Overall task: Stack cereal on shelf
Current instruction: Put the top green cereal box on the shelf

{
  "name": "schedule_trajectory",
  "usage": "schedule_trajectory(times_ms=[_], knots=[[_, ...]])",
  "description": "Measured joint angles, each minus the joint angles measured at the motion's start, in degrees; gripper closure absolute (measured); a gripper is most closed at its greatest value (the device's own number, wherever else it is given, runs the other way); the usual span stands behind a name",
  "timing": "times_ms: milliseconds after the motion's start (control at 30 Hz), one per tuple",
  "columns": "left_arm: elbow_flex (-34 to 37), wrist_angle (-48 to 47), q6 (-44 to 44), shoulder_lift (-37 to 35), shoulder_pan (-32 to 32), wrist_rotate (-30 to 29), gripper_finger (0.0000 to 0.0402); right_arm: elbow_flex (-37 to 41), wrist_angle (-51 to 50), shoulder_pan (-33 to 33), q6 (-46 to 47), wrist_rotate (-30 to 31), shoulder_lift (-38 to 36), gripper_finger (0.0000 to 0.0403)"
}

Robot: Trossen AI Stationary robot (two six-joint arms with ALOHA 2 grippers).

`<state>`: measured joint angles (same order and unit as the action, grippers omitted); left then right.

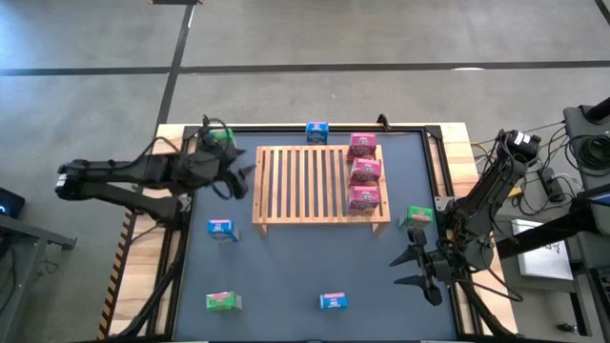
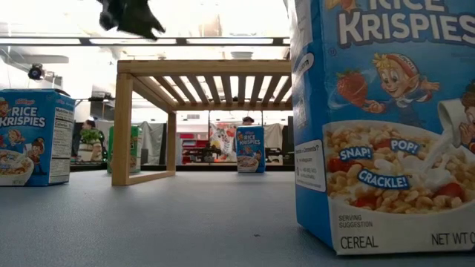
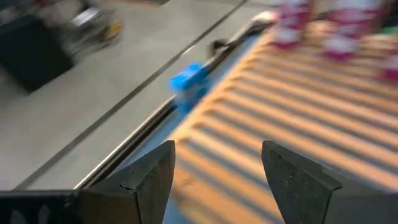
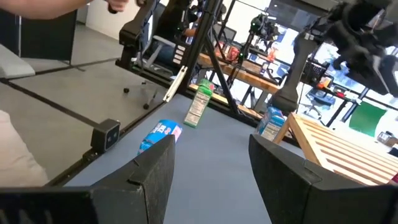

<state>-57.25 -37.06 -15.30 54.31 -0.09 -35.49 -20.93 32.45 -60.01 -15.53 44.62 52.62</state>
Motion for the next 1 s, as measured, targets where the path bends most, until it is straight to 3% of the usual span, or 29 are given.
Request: schedule_trajectory(times_ms=[267, 467, 633, 767, 1000], knots=[[0.0, -4.0, 3.5, -0.9, 16.9, 1.8, 0.0178, -0.8, 0.0, 0.0, -0.1, 0.0, 0.0, 0.0209], [0.0, -3.9, 11.8, 0.8, 33.8, 15.2, 0.0172, -0.7, -0.2, 0.0, 0.0, 0.0, 0.0, 0.0209], [0.0, -3.6, 17.7, 3.4, 44.8, 24.8, 0.0143, -0.7, -0.3, 0.0, -0.7, 0.0, 0.0, 0.0209], [0.0, -4.5, 22.9, 6.7, 49.0, 27.0, 0.0113, -1.0, -0.4, 0.0, -4.1, 0.5, 0.0, 0.0209], [-3.1, -11.5, 33.0, 15.1, 49.8, 27.3, 0.0087, -2.8, -0.4, 0.0, -8.4, 0.5, -0.1, 0.0209]])
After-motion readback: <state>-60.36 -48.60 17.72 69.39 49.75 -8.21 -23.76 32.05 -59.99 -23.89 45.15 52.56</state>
